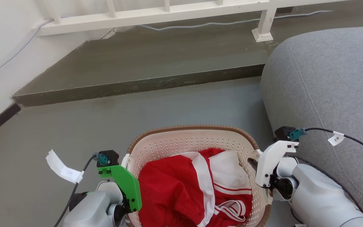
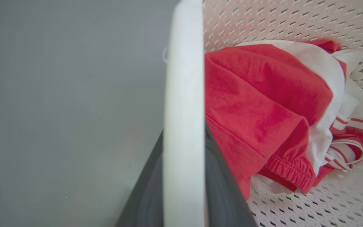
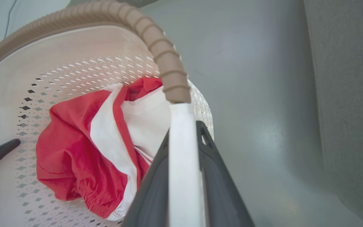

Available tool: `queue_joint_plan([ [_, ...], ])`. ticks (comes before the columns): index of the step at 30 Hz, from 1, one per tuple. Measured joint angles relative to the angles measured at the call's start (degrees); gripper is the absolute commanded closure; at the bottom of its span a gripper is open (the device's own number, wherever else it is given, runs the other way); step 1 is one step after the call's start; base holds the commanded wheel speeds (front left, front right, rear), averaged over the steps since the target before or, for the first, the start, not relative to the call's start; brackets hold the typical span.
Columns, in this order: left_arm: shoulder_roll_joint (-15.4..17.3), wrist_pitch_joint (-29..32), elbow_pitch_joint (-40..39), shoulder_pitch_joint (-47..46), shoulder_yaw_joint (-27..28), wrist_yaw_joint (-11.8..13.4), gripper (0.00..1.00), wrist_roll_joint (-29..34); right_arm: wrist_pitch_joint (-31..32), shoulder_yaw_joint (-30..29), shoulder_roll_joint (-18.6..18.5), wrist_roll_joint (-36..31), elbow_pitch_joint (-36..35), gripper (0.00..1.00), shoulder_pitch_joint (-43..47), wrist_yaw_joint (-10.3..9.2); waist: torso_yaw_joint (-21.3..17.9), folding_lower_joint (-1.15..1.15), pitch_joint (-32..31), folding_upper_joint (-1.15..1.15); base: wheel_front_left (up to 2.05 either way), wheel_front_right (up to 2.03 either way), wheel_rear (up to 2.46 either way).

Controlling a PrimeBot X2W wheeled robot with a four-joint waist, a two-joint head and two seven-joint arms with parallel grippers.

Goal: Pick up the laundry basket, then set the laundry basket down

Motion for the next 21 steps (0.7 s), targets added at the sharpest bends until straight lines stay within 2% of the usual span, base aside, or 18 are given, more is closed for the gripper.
queue_joint_plan([
  [21,0.0,0.0,-0.3,-0.2,-1.2,0.8,1.0,-1.9,0.5,1.6,-0.6,1.5,-0.5,1.0,-0.1,-0.41,-0.1,0.0,1.1,0.0,0.0,0.0,0.0],
])
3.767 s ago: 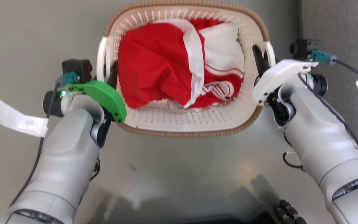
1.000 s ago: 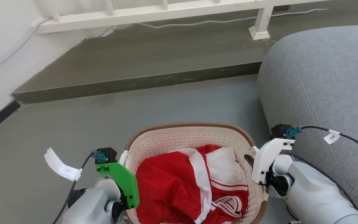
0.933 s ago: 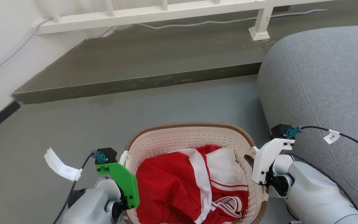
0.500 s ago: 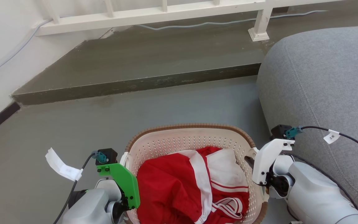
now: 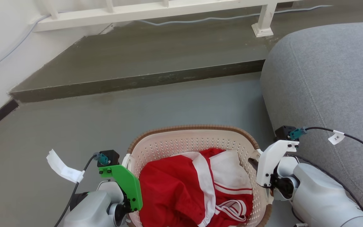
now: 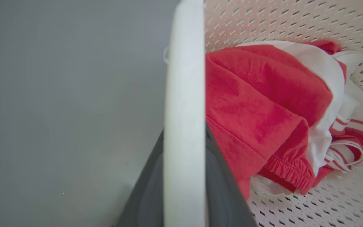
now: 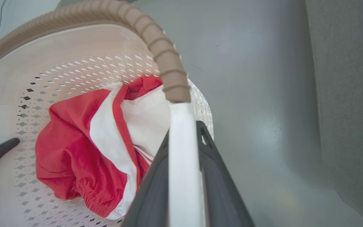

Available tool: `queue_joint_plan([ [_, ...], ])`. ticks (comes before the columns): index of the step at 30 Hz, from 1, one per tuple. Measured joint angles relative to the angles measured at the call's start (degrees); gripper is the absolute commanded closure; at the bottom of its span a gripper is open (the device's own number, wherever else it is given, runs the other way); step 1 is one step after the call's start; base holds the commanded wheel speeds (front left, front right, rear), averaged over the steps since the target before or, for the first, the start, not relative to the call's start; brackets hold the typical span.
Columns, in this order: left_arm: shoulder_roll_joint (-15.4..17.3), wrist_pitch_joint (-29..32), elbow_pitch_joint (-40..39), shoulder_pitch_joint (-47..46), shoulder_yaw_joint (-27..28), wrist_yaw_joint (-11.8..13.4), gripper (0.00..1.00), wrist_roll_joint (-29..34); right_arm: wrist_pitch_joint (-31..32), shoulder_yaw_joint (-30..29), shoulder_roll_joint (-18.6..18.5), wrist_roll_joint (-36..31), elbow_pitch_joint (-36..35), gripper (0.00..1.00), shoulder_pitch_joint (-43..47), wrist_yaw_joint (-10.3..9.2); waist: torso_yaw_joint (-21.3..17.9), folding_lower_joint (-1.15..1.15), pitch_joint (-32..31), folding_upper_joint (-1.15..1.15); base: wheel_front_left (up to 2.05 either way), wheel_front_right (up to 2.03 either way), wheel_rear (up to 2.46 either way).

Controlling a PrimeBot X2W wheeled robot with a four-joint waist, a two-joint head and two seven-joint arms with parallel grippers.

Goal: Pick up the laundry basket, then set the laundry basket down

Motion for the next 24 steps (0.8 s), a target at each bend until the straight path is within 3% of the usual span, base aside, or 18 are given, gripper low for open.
queue_joint_plan([
  [24,0.0,-3.7,-1.0,-4.8,0.0,1.2,1.0,-0.5,-1.6,0.7,-1.6,0.7,-1.3,1.0,-5.0,0.0,-0.3,0.0,7.2,0.0,0.0,0.0,0.0],
])
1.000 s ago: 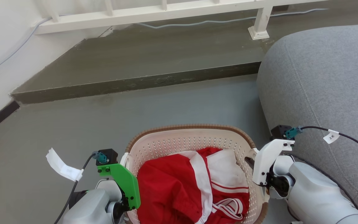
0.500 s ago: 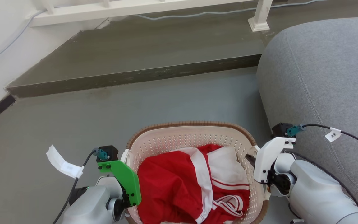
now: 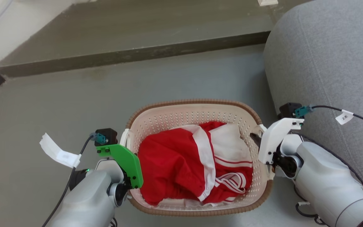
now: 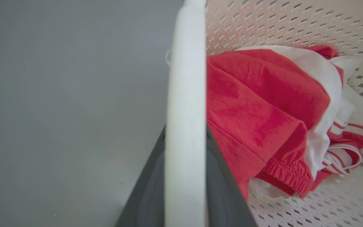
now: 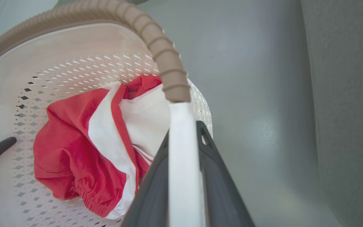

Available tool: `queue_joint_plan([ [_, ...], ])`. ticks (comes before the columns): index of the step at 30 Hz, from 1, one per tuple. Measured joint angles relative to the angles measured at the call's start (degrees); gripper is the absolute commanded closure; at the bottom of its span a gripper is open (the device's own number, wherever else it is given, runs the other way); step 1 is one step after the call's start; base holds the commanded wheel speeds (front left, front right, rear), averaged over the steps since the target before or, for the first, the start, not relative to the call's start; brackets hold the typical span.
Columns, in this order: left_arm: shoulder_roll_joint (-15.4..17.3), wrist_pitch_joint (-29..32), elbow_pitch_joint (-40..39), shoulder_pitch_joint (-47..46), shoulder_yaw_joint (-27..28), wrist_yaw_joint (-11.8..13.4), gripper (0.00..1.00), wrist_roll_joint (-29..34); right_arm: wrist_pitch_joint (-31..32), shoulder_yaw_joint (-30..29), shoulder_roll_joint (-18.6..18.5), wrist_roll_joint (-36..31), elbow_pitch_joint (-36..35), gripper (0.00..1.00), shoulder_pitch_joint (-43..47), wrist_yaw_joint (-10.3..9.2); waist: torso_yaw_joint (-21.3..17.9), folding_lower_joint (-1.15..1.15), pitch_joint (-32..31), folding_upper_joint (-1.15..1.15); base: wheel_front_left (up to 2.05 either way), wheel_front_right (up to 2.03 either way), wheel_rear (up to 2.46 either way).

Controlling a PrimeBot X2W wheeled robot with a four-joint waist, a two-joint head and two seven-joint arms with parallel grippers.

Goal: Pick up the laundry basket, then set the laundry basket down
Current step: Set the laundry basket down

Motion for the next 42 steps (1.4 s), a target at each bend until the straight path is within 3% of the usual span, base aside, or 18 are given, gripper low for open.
queue_joint_plan([
  [42,0.1,-12.8,0.5,-16.6,2.0,0.4,1.0,2.0,-11.9,1.5,-2.4,-2.2,-2.1,1.0,-18.1,0.04,-0.3,0.01,29.7,0.0,0.0,0.0,0.0],
])
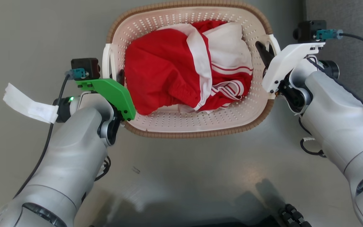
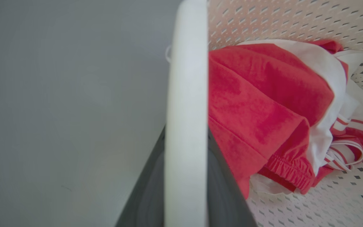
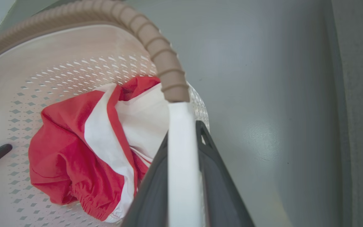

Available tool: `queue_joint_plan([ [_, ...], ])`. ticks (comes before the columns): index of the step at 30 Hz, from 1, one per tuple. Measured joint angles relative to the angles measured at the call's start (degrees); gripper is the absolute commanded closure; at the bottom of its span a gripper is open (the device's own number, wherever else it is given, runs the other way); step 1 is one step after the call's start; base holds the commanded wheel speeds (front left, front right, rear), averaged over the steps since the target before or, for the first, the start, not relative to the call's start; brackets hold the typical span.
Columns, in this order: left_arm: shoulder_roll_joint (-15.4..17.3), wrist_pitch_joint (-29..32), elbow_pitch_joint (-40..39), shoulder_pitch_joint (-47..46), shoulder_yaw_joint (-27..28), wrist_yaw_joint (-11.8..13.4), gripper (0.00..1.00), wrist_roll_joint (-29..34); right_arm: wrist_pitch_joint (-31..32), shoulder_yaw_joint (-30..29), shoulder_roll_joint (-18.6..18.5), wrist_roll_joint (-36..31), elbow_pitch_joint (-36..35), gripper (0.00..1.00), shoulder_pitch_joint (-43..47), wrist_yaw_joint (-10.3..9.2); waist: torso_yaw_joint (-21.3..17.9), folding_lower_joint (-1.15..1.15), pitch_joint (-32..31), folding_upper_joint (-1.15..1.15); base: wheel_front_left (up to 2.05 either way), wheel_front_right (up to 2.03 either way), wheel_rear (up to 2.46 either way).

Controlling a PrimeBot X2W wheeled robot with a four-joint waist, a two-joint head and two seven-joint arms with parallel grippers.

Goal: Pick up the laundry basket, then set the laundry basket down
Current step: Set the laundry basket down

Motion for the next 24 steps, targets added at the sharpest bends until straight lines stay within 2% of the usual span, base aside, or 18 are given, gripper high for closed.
queue_joint_plan([
  [24,0.0,-3.8,0.9,-7.3,1.0,-1.3,1.0,0.0,-6.5,0.0,-1.1,0.1,0.1,1.0,-5.6,0.52,1.3,-0.01,11.1,0.0,0.0,0.0,0.0],
])
